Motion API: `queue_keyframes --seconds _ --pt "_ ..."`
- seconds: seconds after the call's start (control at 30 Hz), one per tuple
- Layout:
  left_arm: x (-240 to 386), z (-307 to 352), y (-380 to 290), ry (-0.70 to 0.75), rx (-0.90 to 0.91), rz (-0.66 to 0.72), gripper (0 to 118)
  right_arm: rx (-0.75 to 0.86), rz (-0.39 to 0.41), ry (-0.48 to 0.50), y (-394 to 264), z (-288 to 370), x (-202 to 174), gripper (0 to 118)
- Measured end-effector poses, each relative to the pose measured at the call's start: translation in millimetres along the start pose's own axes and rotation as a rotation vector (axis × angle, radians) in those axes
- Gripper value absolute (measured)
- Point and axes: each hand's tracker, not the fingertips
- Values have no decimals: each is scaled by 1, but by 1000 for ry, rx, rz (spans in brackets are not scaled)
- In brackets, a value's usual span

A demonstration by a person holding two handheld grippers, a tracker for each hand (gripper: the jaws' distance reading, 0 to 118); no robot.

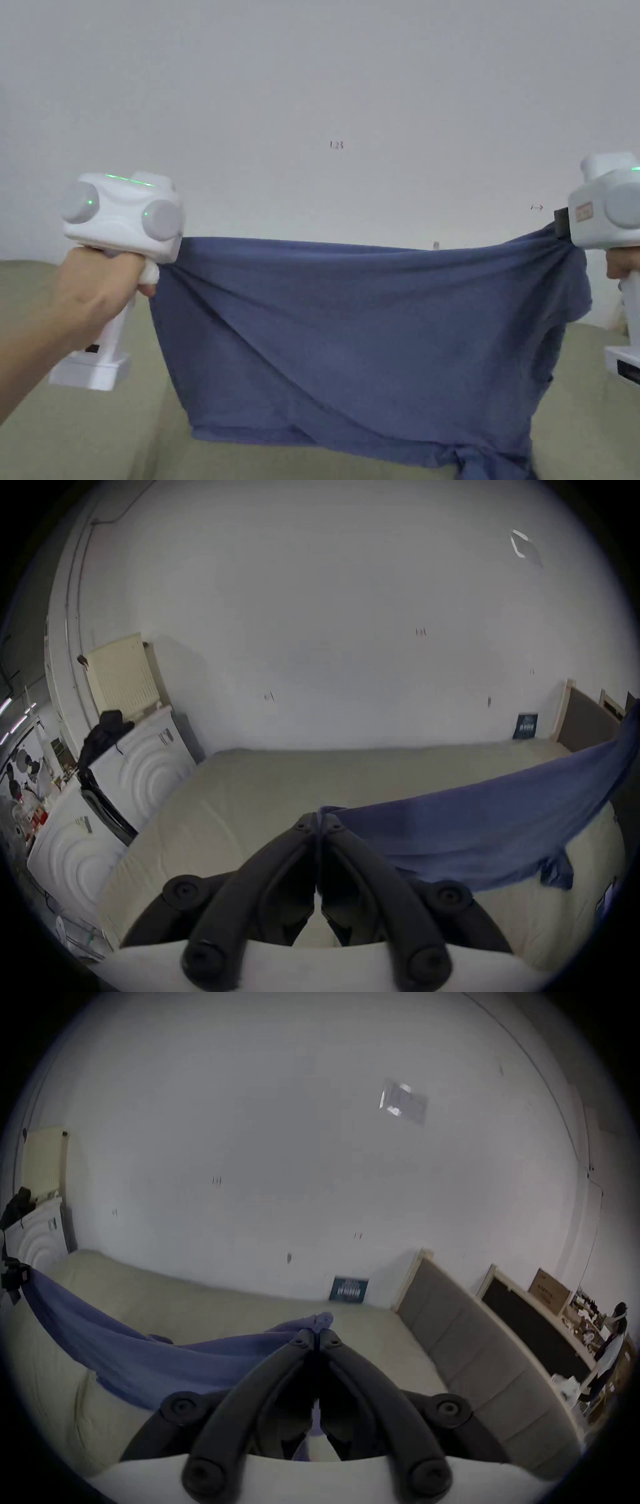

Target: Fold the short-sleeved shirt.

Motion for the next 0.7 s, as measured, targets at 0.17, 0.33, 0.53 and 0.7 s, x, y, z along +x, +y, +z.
queue_keyframes --seconds 0.17,0.33,0.53,0.7 --pt "11 -9 -90 -40 -116 -69 1 -121 -14 73 -110 2 -2 1" --pt "5 21 -175 -71 -163 -76 1 -201 -68 95 -210 49 9 1" --pt "-15 89 -262 -122 -234 -85 1 -286 -71 144 -309 134 26 1" --pt "-46 150 -325 -143 -268 -53 1 -323 -117 151 -374 210 39 1"
